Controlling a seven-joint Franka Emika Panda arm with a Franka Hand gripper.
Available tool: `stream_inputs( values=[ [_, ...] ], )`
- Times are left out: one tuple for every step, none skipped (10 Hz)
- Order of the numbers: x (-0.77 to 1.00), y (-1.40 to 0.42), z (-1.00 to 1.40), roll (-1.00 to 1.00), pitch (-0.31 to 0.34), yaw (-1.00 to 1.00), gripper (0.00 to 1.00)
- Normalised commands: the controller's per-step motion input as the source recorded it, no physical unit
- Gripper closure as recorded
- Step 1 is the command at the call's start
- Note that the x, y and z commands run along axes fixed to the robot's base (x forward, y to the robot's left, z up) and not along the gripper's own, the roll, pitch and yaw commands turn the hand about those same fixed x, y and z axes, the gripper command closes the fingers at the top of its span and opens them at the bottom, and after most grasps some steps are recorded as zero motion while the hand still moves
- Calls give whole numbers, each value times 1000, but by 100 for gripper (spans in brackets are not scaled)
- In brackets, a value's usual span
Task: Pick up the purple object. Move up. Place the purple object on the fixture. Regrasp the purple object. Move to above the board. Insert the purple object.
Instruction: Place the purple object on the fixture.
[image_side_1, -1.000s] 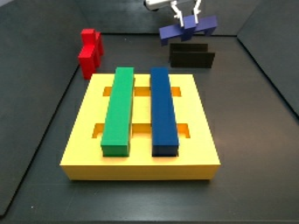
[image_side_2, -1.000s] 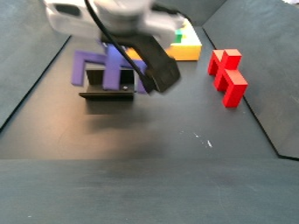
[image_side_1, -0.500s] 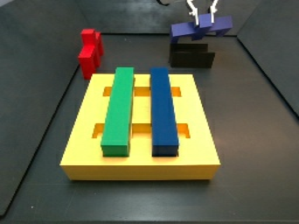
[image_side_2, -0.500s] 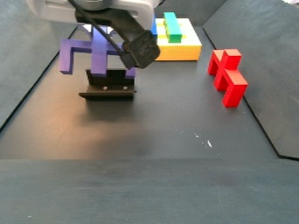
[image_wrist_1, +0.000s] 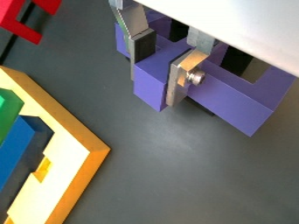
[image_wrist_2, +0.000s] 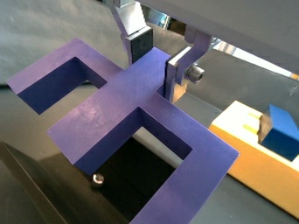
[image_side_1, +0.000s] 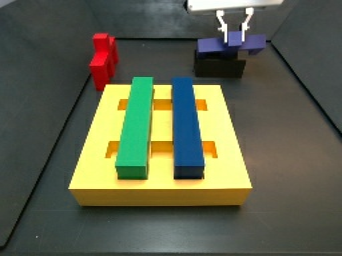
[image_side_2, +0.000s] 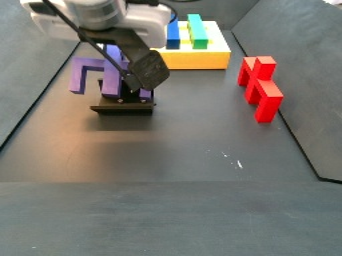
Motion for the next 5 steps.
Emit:
stream_inputs(
  values=[
    [0,-49,-263,0,86,-9,100],
    [0,0,-231,-49,40,0,100],
    [-69,94,-151,0,117,-100,100],
    [-269,129,-86,0,0,-37,100],
    [-294,89,-94,-34,0,0,100]
  ],
)
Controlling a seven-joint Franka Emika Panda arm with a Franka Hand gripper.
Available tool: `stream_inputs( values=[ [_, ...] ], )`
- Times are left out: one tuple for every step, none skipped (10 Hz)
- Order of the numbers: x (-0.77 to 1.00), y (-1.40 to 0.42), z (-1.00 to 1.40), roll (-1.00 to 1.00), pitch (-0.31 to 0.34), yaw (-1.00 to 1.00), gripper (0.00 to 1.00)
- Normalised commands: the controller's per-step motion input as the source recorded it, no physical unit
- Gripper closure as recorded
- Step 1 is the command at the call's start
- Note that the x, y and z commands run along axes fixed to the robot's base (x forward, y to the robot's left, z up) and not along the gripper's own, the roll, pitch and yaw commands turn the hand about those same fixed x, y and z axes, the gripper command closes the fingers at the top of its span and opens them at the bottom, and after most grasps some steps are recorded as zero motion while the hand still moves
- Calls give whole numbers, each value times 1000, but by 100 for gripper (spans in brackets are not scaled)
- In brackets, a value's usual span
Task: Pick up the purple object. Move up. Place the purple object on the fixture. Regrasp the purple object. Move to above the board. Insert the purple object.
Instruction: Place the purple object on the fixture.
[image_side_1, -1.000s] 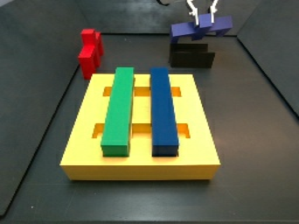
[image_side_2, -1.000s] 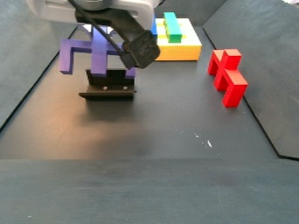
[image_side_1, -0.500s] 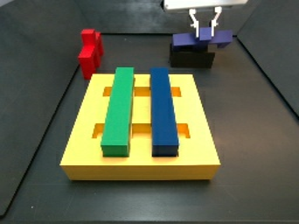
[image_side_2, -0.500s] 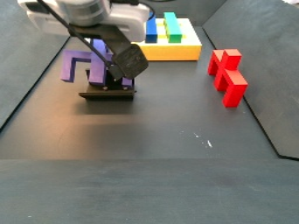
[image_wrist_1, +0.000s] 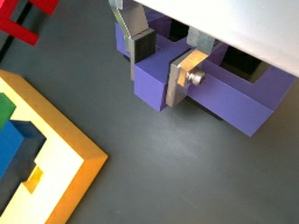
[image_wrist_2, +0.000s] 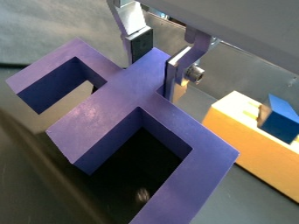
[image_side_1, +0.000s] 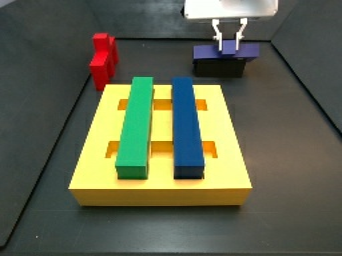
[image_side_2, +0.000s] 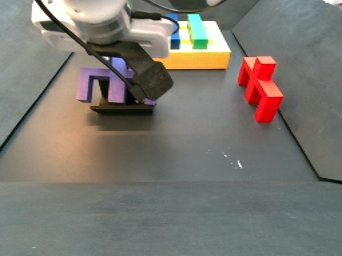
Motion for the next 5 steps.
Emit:
stream_inputs(
  values=[
    [-271,51,-89,-43,0,0,100],
    [-337,23,-91,-63,0,23,100],
    [-240,0,-129,0,-26,191,100],
    [0,0,-206,0,0,229,100],
    [211,9,-254,0,40,183,100]
  ],
)
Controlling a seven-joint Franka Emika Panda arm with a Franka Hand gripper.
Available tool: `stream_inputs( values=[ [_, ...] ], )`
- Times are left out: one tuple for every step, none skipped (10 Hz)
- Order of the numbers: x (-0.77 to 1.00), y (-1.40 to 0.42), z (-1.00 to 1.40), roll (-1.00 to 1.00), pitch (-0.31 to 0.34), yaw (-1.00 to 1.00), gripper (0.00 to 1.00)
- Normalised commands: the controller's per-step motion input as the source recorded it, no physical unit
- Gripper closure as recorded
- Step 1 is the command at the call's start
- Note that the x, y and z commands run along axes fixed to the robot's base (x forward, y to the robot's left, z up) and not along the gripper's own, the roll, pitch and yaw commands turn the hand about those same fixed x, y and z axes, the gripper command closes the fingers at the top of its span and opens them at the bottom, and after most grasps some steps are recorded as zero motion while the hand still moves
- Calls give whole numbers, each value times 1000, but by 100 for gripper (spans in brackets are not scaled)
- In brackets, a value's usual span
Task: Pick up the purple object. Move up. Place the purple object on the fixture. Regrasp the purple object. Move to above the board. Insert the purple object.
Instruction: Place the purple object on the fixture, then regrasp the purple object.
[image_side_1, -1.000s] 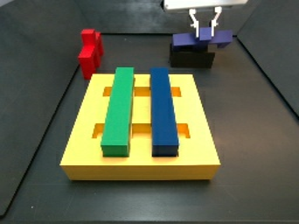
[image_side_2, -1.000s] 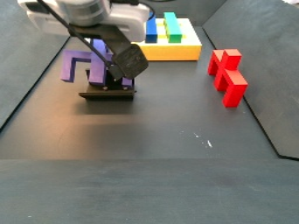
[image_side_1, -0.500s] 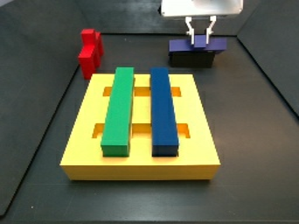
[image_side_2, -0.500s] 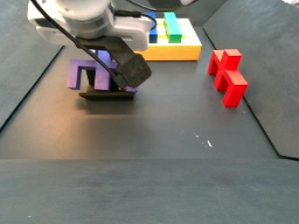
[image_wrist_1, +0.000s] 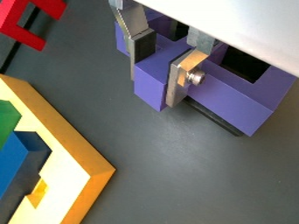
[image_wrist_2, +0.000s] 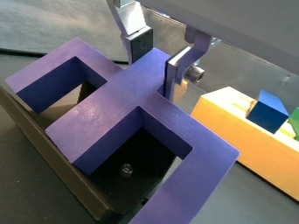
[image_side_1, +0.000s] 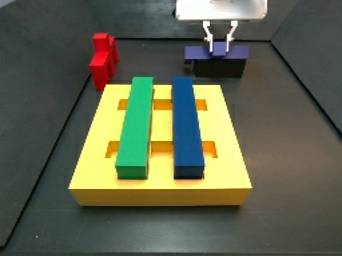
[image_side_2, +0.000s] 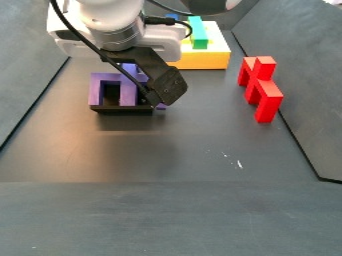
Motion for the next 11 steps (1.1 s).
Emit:
stream_inputs(
  values=[
    [334,0,-223,0,100,117,100],
    [280,0,-171,0,103,91,100],
    [154,0,-197,0,6,114,100],
    [209,0,-174,0,46,100,100],
    [0,0,-129,-57,0,31,100],
    [0,0,0,0,0,0,100],
    [0,0,0,0,0,0,0],
    [0,-11,91,346,-71,0,0],
    [0,-37,103,446,0,0,0],
    [0,-94,303,600,0,0,0],
    [0,-71,240,431,0,0,0]
  ],
)
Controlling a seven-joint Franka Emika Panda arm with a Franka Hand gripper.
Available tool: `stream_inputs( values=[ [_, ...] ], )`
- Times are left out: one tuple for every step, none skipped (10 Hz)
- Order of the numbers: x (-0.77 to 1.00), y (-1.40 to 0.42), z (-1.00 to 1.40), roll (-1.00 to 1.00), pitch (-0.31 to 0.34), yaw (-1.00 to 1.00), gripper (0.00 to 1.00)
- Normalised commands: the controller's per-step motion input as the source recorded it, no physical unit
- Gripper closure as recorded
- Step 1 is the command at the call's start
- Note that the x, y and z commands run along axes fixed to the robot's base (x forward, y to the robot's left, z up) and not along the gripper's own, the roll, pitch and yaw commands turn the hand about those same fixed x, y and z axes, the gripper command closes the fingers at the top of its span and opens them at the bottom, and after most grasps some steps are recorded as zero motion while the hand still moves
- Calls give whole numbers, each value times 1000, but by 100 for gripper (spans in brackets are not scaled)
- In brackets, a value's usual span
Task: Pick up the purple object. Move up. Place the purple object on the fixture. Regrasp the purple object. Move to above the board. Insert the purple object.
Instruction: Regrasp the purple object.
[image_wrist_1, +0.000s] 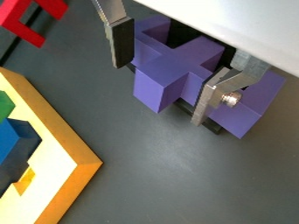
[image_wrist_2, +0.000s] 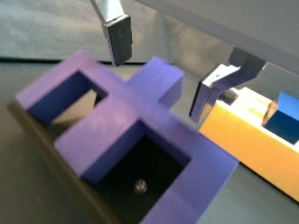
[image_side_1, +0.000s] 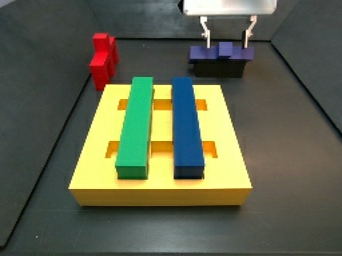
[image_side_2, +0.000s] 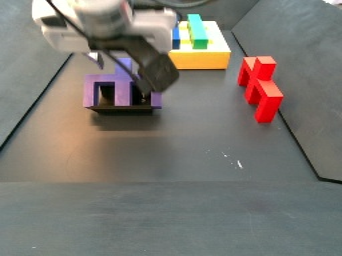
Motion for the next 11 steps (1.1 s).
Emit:
stream_inputs(
  values=[
    [0,-120,289,603,0,0,0],
    [0,-140,277,711,0,0,0],
    [0,-120,243,751,0,0,0],
    [-34,-114,229,834,0,0,0],
    [-80,-91,254,911,20,14,0],
    [-111,-97,240,1000,20,54,0],
    [-111,-94,209,1000,14,66,0],
    [-103,-80,146,1000,0,66,0],
    [-109,-66,111,1000,0,86,0],
    [-103,-63,63,1000,0,111,0],
    [-80,-69,23,1000,0,114,0]
  ],
)
